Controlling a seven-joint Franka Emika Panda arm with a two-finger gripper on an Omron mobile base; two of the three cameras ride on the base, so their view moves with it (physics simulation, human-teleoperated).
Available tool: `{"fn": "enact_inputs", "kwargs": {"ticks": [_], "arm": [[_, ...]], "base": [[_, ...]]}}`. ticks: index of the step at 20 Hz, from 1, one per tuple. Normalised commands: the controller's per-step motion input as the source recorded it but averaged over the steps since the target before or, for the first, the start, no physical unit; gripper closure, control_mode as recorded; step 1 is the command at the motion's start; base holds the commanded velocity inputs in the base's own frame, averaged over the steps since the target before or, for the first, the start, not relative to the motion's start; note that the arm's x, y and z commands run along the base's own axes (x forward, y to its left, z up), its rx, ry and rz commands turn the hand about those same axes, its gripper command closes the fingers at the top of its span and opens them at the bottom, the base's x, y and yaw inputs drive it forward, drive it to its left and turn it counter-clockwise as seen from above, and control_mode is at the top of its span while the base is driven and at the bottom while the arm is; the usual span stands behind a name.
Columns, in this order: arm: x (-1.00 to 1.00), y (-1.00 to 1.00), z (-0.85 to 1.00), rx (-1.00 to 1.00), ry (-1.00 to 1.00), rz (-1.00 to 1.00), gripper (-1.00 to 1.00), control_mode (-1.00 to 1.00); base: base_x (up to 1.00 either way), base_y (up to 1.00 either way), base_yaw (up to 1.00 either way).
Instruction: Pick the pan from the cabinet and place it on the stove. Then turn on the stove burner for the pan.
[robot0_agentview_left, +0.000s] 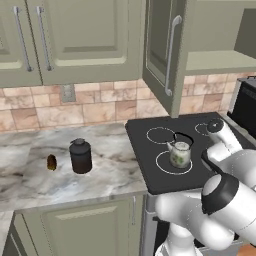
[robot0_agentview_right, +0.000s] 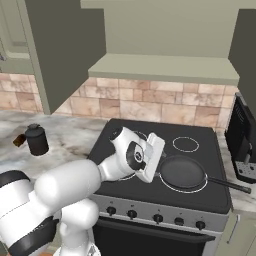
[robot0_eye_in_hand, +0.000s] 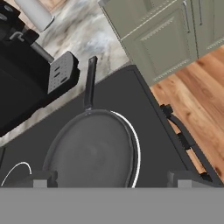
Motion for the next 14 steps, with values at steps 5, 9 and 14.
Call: {"fn": "enact_inputs", "kwargs": {"ticks": [5,9,14], "arm": [[-0.02,-0.29,-0.03,0.09,-0.08,-0.01,-1.00,-1.00],[0.00,-0.68,-0.04,0.18,-0.02,-0.04,-1.00,-1.00],[-0.10,-0.46,-0.06,0.22,-0.05,-0.07,-1.00,-1.00]], "base": [[0.00,0.00,0.00],[0.00,0.00,0.00],[0.00,0.00,0.00]]}}
